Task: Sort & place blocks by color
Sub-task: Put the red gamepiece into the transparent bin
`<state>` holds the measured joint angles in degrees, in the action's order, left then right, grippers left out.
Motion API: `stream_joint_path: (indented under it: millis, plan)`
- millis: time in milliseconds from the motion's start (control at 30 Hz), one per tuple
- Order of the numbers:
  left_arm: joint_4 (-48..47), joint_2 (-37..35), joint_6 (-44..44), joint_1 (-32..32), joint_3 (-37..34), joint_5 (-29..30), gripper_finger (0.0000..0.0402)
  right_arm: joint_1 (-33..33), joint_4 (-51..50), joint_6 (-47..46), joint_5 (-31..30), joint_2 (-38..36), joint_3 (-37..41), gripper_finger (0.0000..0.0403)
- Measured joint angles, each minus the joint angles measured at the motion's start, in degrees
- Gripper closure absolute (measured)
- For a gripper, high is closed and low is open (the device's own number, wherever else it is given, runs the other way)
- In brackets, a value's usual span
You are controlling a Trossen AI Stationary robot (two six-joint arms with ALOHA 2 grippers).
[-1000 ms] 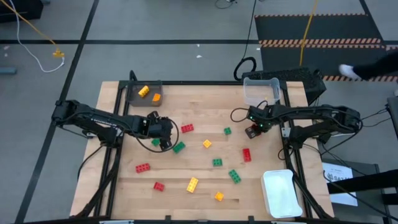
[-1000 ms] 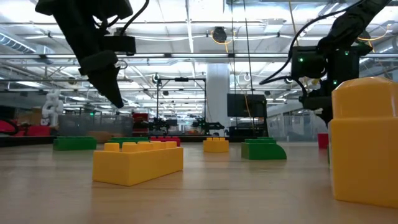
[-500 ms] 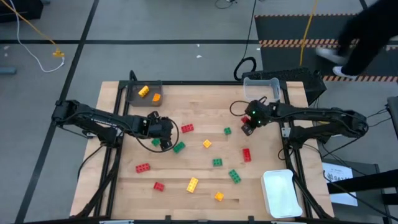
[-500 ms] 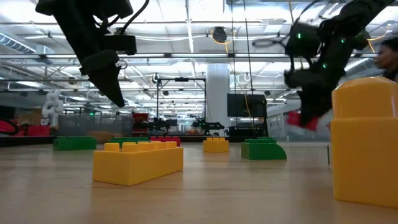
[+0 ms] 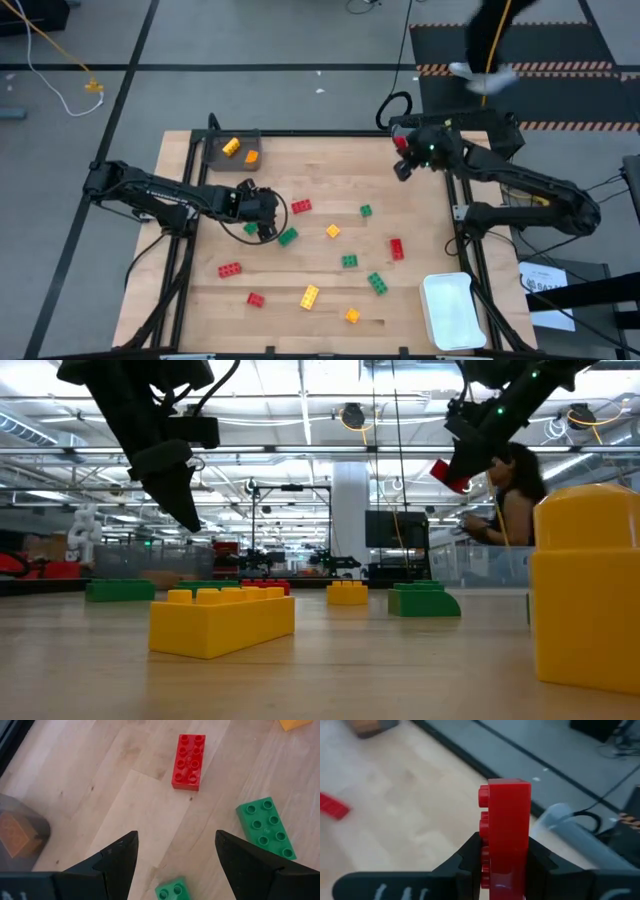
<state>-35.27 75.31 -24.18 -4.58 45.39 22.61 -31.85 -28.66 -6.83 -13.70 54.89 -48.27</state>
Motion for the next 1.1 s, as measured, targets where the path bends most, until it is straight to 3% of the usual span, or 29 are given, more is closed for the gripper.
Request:
stream_joint_path:
  millis: [433,633,1100]
  plan:
    - [1.84,0.0,0.31,0.0,-0.02,0.0,0.0135,-16.66,-1.41,5.31,0.32,4.52,-0.02,0.0323]
    - [2.08,0.0,0.75,0.0,-0.02,0.0,0.0135,-19.5,-1.96,5.89,4.58,7.79,0.0,0.0323]
    - [2.43,0.0,1.05,0.0,-0.02,0.0,0.0135,-23.95,-3.22,7.32,4.52,11.67,-0.02,0.0323]
